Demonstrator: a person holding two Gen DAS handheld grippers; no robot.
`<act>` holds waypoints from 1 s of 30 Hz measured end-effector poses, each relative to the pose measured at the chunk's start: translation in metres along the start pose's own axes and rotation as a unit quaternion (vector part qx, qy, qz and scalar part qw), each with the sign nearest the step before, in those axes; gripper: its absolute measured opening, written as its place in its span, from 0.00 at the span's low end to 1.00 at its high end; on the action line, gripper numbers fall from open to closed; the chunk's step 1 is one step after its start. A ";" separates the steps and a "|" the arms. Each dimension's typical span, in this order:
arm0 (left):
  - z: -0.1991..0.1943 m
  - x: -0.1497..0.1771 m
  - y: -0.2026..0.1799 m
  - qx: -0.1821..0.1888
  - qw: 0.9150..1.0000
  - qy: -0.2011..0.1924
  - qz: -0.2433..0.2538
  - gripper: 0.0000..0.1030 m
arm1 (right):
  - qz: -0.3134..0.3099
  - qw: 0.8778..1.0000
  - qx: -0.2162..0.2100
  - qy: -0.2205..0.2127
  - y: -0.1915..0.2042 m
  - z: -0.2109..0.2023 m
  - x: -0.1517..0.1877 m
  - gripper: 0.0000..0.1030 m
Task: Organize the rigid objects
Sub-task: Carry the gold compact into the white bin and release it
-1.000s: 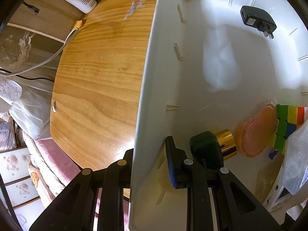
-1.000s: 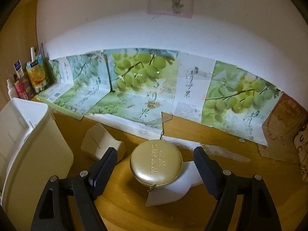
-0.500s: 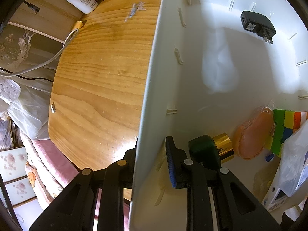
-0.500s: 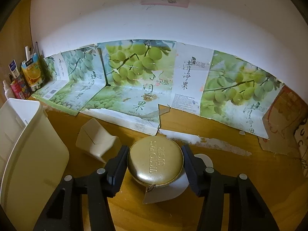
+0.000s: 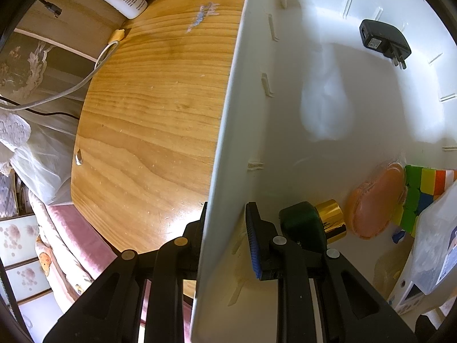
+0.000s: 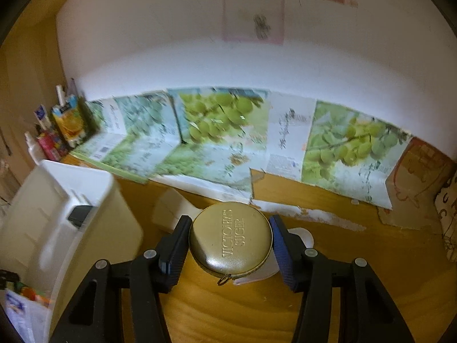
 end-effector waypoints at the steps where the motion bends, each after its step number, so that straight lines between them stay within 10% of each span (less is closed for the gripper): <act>1: 0.000 0.000 0.000 0.000 1.000 -0.001 0.000 0.24 | -0.004 1.000 -0.005 -0.002 0.002 -0.004 -0.002 0.54; 30: -0.001 -0.003 0.006 0.020 1.000 -0.012 -0.020 0.24 | -0.183 0.968 -0.158 -0.063 0.142 -0.098 -0.020 0.54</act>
Point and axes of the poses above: each gripper's, at about its wrist camera, not at the fingertips, and z roughly the way its jaws point, y to its left, x to its underside, the point moved 7 cm from there along z, roughly the way its jaws point, and after that the axes turned 5 degrees about y, right-handed, at the moved point
